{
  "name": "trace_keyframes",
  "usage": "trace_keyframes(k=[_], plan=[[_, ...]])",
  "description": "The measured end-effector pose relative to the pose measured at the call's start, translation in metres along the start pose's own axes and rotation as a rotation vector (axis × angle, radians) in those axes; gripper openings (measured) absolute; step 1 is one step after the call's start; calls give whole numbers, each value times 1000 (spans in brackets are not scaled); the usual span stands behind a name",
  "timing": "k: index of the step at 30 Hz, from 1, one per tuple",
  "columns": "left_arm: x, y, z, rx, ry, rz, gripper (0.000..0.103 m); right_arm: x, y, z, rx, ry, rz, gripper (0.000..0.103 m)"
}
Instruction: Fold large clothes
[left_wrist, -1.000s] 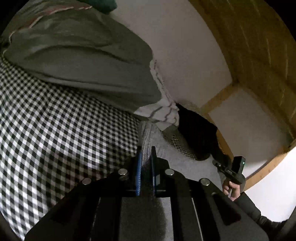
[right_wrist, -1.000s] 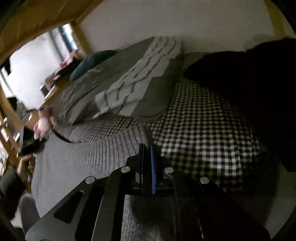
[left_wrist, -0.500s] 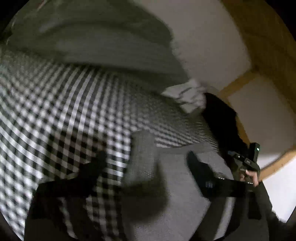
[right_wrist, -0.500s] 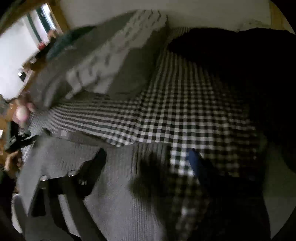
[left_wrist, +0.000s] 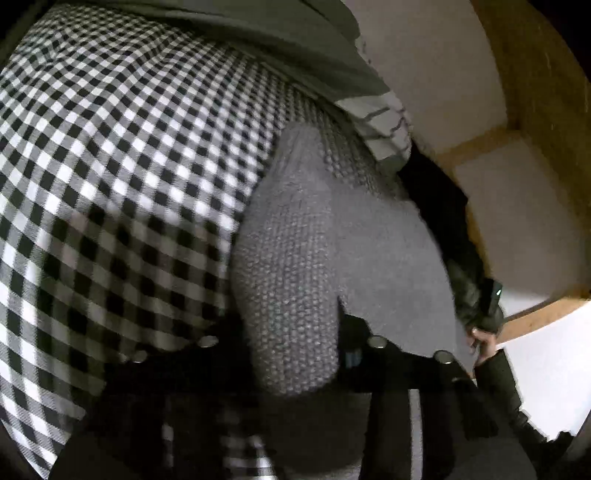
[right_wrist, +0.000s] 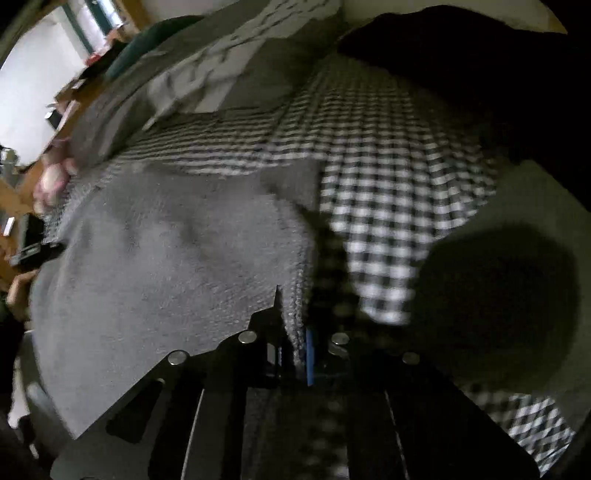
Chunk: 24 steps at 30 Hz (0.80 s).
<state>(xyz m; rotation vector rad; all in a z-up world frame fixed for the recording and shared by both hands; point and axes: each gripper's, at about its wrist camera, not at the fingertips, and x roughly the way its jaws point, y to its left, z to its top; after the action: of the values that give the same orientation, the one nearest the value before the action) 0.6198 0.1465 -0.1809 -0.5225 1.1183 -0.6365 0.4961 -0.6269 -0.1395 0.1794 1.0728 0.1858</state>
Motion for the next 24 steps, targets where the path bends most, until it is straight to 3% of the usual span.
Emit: trace_keyframes(k=[3,4,5,6,7,8,9,10,13,17,19,20,21,22,23,24], plan=[[-5,-4,1,0,-13,31,35,-1,2,-7,31,-17,16,10],[-6,-9,4,-1,-16,39,41,-6,4,-7,46,-29,30,13],[-12,-15,2,12,-25,46,47,-18,6,-11,62,-49,40,24],[-25,-27,-2,55,-60,48,59,-30,8,-14,63,-67,48,42],[-33,-36,-5,83,-81,26,78,-49,11,-22,51,-114,69,54],[-50,-47,-16,134,-114,-11,87,-69,14,-34,39,-161,82,75],[-60,-54,-27,171,-137,-24,91,-84,15,-46,32,-178,105,87],[-70,-59,-39,212,-153,-41,91,-93,15,-57,36,-180,127,88],[-92,-68,-80,275,-149,-72,94,-105,17,-102,48,-147,198,88],[-73,-62,-115,194,1,-136,94,-96,35,-148,24,-142,287,87],[-61,-71,-119,219,39,-164,94,-91,44,-158,6,-177,305,71],[-57,-73,-120,223,39,-152,94,-89,47,-160,4,-201,315,48],[-50,-74,-120,199,47,-144,94,-87,48,-162,19,-220,315,35],[-47,-71,-120,175,46,-161,82,-84,50,-161,39,-230,328,32],[-48,-67,-120,156,31,-148,62,-87,48,-163,60,-245,350,28],[-50,-62,-121,139,23,-123,29,-93,42,-166,88,-268,396,25]])
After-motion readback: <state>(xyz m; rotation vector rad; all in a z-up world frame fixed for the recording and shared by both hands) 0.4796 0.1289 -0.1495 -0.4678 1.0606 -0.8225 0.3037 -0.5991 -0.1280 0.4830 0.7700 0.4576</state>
